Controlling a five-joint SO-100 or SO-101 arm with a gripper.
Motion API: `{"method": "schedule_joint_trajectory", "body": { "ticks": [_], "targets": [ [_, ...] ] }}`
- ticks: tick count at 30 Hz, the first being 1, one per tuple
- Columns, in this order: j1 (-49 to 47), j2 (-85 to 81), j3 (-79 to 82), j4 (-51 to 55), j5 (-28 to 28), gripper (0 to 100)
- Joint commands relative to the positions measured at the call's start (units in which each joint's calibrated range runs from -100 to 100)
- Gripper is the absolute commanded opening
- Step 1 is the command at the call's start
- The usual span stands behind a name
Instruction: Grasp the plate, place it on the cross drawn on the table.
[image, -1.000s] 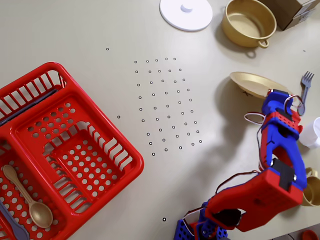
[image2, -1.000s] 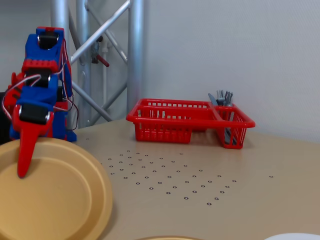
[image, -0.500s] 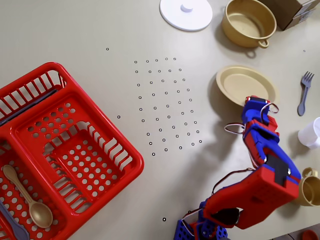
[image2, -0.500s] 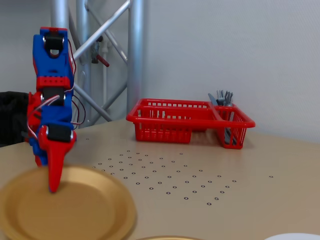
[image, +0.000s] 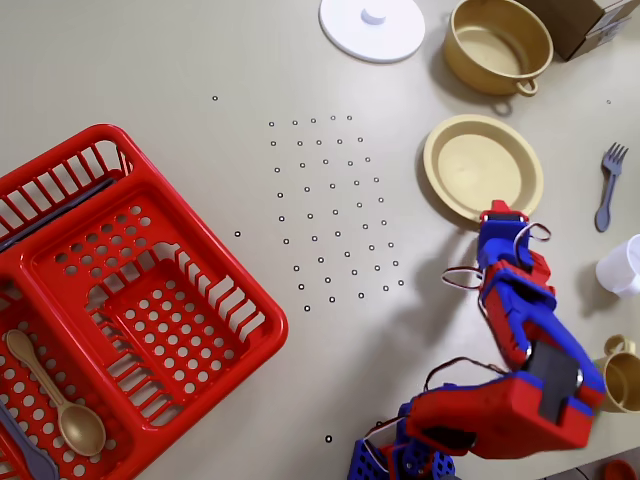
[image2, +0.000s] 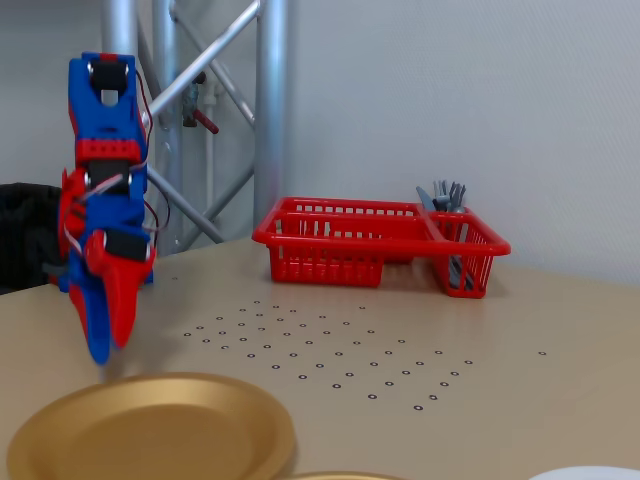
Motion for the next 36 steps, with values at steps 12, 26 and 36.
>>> {"method": "schedule_joint_trajectory", "body": {
  "ticks": [12,26,36],
  "targets": [
    [-14.3,-28.8,8.8,6.6,-7.6,4],
    [-33.2,-36.2,-25.9,44.1,-15.3,0],
    [-37.8,-55.1,-14.5,56.4,-17.8,0]
  ]
}}
